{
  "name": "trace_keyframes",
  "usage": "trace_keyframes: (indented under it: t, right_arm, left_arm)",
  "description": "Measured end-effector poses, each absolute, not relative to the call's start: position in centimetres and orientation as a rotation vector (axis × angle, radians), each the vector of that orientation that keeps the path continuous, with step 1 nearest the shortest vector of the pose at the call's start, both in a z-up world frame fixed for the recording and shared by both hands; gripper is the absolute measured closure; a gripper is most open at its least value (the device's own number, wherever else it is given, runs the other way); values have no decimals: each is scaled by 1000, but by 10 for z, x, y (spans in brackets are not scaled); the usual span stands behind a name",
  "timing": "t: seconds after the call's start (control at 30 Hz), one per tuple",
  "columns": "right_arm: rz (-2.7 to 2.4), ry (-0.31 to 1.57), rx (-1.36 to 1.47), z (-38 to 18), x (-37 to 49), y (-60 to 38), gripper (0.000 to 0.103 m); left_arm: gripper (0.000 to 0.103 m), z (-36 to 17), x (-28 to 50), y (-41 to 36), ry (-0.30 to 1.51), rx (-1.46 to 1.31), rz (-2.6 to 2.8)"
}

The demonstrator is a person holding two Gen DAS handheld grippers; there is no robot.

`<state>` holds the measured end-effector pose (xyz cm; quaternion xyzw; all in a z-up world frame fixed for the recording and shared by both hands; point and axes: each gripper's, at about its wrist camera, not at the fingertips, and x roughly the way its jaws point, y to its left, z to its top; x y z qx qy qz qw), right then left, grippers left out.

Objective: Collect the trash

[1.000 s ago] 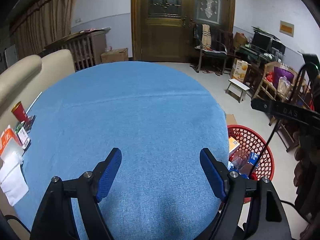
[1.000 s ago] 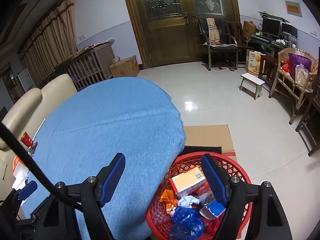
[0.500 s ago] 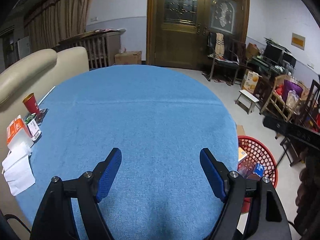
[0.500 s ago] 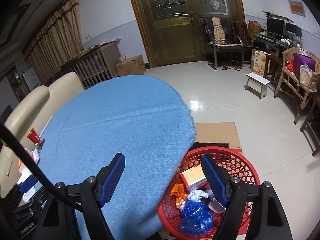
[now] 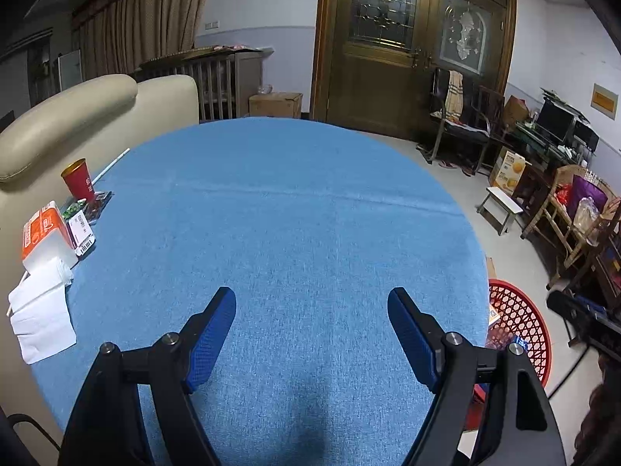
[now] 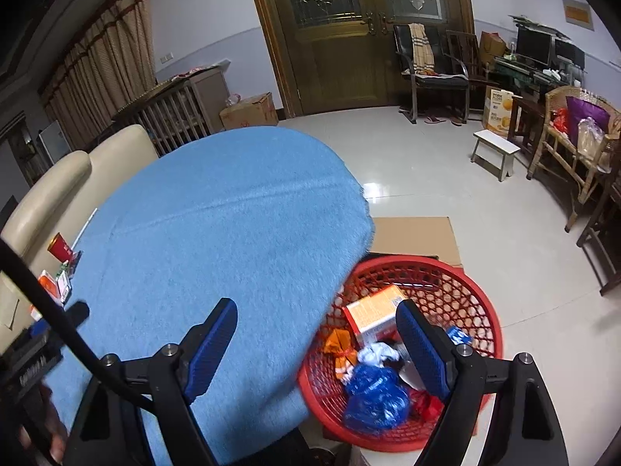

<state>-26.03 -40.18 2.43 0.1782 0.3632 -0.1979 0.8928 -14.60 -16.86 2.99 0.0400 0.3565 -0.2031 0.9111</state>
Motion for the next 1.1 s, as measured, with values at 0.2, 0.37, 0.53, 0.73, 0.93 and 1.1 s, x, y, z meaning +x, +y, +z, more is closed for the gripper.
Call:
trace_keyframes:
  t: [0.2,0.37,0.53,0.73,0.93,1.1]
  right_arm:
    - [-441,782,387,12,-279,-406,17]
    - [-418,773,375,9,-284,-402,17]
    - [-412,770,389,5,-289,-402,17]
    - [-423,747,392,9,-292,-399,17]
    - [-437,746,388,7,-293,-397,14]
    - [-446,729,379,11,-296,-395,11]
  left_arm:
    - [22,27,-147,-175,759,114,-406]
    - [22,30,-152,-175,753,131,-381]
    - [22,29,-156,-172,766,142,-362]
    - [22,30,-164,-170,778,152,-339]
    - [22,29,-170,-173,792,159,-352]
    - [22,30,-174,-172,796,144,-367]
